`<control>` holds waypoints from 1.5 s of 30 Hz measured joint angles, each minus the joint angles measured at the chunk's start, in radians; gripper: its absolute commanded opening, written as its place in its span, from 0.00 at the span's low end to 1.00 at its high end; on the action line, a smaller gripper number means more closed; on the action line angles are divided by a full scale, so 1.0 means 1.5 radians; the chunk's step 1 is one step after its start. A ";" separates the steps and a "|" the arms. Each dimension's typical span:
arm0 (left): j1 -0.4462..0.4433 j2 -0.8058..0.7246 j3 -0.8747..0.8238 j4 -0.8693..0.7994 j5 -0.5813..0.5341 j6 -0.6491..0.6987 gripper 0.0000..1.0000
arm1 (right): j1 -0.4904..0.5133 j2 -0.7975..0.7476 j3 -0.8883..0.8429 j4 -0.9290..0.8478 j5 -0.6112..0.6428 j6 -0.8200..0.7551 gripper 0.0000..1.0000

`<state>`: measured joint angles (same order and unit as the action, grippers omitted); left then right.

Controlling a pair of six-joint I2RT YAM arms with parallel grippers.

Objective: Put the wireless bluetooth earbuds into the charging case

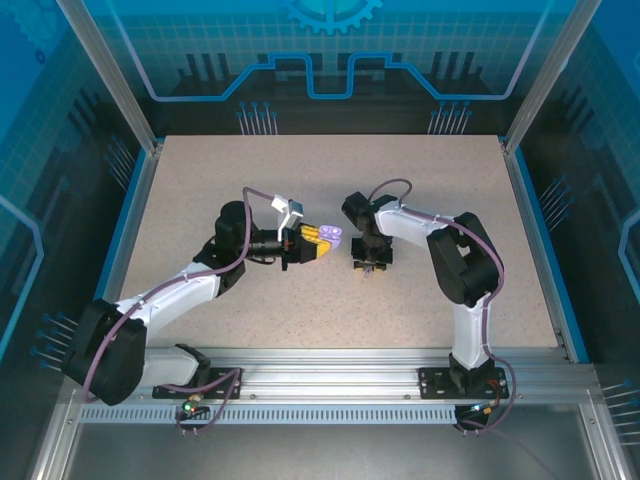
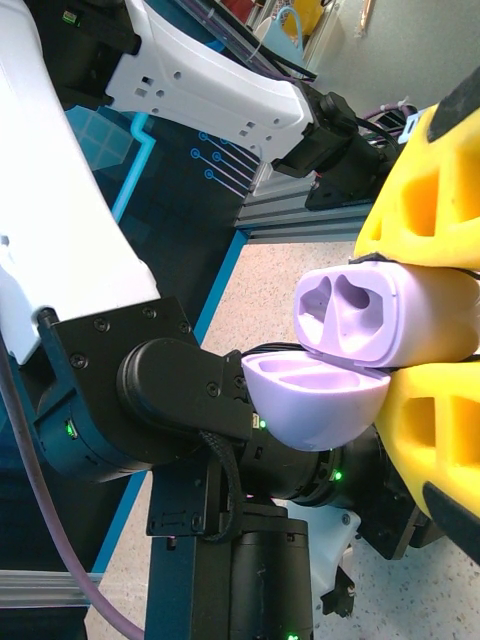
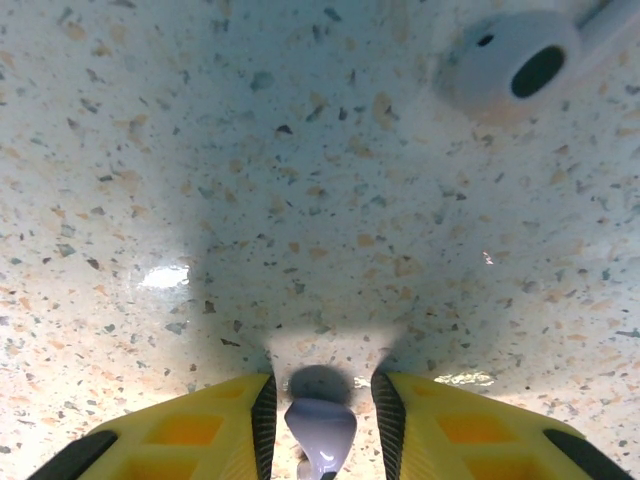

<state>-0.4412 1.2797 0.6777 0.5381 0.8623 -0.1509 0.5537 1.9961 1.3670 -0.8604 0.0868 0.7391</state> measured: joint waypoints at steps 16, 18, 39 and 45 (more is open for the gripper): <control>0.000 -0.008 0.000 -0.007 0.000 0.003 0.09 | 0.018 0.002 0.004 -0.003 0.025 -0.003 0.33; 0.000 -0.008 0.000 -0.007 0.000 0.003 0.09 | 0.019 0.004 0.006 -0.005 0.026 -0.002 0.32; 0.000 -0.027 0.000 -0.025 0.000 0.015 0.09 | 0.019 -0.018 -0.020 0.023 0.025 0.003 0.22; 0.000 -0.030 0.000 -0.027 -0.001 0.015 0.10 | 0.000 -0.046 -0.054 0.049 0.032 0.003 0.23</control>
<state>-0.4412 1.2354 0.6777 0.4980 0.8604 -0.1287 0.5533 1.9278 1.2854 -0.7872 0.1352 0.7437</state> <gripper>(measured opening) 0.174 0.228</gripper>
